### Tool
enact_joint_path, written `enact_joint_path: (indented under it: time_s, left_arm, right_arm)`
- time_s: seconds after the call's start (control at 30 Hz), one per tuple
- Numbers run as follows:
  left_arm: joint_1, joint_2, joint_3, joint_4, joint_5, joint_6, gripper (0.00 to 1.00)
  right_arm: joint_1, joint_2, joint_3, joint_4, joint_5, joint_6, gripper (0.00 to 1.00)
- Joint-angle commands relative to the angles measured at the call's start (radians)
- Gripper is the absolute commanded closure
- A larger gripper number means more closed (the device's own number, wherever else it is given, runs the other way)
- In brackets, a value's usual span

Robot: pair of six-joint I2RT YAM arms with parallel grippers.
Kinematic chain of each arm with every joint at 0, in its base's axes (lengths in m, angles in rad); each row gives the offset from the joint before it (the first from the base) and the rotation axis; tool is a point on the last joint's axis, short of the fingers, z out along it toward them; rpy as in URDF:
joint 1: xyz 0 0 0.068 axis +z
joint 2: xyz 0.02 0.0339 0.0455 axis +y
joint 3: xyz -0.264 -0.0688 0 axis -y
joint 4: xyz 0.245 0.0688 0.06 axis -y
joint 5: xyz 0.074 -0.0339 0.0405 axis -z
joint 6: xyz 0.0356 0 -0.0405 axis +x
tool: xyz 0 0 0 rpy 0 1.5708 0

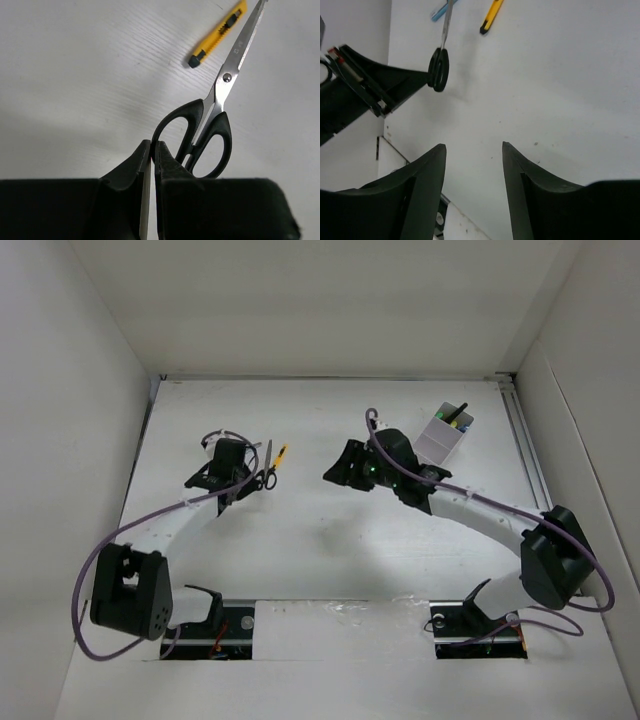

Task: Sort the stationery into containers
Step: Pick up the scissors from the center of the board, then place the scissors in the storage box.

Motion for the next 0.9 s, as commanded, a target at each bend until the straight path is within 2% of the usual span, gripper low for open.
enact_joint_path:
  time_s: [0.0,0.13,0.37,0.5,0.63,0.77,0.87]
  left_arm:
    - [-0.003,-0.078,0.062,-0.096,0.081,0.054,1.00]
    - [-0.003,-0.078,0.123,-0.168,0.147,0.097,1.00]
    - [-0.003,-0.069,0.219,-0.289,0.292,0.184,1.00]
    - [-0.003,-0.069,0.237,-0.349,0.367,0.232,1.00]
    - [-0.003,-0.060,0.248,-0.397,0.432,0.270,1.00]
    - [-0.003,-0.051,0.268,-0.461,0.486,0.310,1.00]
    - [-0.003,-0.051,0.277,-0.483,0.549,0.322,1.00]
  right_arm:
    - [0.060,0.001,0.042,0.044,-0.032,-0.075,0.43]
    - [0.120,-0.017,0.052,0.044,-0.022,-0.137,0.41]
    - [0.255,-0.046,0.052,0.053,0.124,-0.233,0.39]
    - [0.332,-0.057,0.052,0.053,0.228,-0.300,0.39]
    - [0.483,-0.092,0.052,0.053,0.444,-0.371,0.38]
    - [0.539,-0.092,0.088,0.032,0.608,-0.418,0.37]
    - [0.539,-0.092,0.098,0.021,0.632,-0.464,0.36]
